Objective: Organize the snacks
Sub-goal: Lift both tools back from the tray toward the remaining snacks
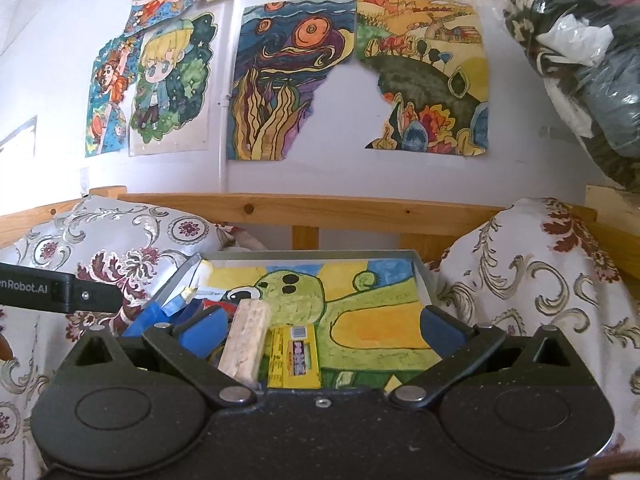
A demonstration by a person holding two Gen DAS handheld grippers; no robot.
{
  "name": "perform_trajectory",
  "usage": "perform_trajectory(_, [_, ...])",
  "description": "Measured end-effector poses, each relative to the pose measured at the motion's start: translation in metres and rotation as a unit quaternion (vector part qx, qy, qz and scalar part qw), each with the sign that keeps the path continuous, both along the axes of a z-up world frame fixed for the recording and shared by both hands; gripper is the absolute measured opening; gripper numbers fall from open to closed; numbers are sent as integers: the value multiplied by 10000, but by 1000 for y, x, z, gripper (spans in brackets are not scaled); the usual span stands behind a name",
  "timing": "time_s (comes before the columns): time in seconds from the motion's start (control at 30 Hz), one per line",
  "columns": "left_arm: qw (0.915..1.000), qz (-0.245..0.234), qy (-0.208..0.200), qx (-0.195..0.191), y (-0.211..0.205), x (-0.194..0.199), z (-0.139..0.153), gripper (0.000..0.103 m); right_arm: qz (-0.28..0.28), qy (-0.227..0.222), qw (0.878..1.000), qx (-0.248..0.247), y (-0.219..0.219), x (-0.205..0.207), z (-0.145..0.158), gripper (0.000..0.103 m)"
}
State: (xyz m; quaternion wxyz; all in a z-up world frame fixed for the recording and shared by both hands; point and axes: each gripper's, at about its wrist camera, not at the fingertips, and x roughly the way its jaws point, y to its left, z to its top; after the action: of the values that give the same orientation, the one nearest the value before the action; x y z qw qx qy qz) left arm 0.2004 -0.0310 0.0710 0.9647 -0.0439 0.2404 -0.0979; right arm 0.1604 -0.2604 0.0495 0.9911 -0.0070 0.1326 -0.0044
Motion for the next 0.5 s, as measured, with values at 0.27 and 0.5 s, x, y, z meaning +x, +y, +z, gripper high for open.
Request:
perform_trajectory(0.27, [9998,95,147,98,12,-35,-4,102,38,65,10000,20,7,-38,-2,102])
perform_trajectory(0.5, [9996,144,235,66,18,-65,-8,102,114,156,9998,4,16,-78,-8,102])
